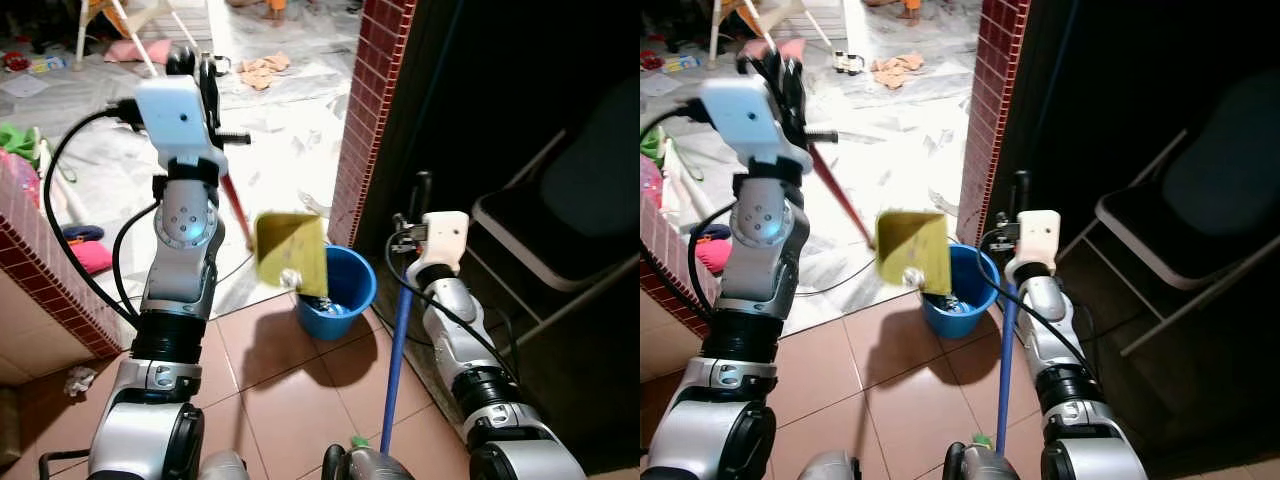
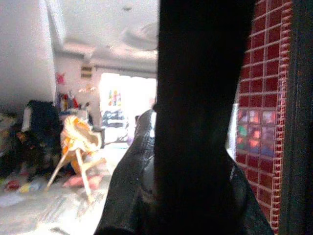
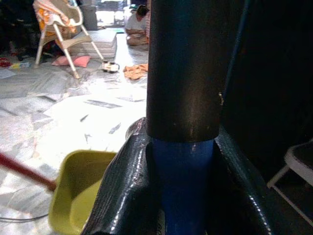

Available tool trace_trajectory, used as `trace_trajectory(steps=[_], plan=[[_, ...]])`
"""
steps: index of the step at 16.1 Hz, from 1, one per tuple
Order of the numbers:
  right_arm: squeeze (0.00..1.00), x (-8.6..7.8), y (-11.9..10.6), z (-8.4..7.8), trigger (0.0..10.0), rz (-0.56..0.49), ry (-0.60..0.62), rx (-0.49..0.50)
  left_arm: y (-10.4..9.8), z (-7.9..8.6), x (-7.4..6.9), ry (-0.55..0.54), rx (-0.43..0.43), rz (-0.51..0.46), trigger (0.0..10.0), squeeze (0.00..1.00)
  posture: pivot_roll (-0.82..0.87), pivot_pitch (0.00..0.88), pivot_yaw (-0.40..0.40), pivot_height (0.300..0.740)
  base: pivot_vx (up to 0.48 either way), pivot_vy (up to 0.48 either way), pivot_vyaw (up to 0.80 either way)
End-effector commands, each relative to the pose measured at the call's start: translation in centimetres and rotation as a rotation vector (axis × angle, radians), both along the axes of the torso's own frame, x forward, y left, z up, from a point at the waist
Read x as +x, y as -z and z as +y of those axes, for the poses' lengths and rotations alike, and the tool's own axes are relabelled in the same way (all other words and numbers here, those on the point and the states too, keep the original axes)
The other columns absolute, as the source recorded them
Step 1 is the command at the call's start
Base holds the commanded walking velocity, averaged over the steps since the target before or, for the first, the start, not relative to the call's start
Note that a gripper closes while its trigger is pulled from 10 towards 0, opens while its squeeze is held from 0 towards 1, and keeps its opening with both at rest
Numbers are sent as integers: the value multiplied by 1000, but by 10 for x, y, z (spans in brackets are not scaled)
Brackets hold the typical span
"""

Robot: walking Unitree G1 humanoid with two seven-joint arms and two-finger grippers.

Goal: Sweep floor

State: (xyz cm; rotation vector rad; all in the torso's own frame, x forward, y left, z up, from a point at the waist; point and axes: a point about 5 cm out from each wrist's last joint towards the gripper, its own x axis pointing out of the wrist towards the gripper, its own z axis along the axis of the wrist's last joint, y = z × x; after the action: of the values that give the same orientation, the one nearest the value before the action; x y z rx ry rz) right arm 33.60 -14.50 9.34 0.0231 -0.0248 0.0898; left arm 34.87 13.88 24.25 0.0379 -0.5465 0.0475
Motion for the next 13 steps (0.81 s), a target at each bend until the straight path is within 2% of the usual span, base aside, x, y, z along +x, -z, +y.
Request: trace_trajectory(steps=[1,5,9,13], plan=[[0,6,-15,1,10000,-69,13,16,-9,2,-3,1,38,-47,10000,0,24,0,-21,740,0,0,0],[0,7,-19,4,10000,-101,41,14,-14,-1,-4,13,16,-71,10000,0,27,0,3,740,0,0,0],[0,5,-19,-6,10000,-125,106,-9,-26,-10,-1,62,-4,-103,10000,0,22,0,36,740,0,0,0],[0,4,-18,-10,10000,-134,143,-15,-34,-41,-6,227,25,-129,10000,0,19,0,61,740,0,0,0]])
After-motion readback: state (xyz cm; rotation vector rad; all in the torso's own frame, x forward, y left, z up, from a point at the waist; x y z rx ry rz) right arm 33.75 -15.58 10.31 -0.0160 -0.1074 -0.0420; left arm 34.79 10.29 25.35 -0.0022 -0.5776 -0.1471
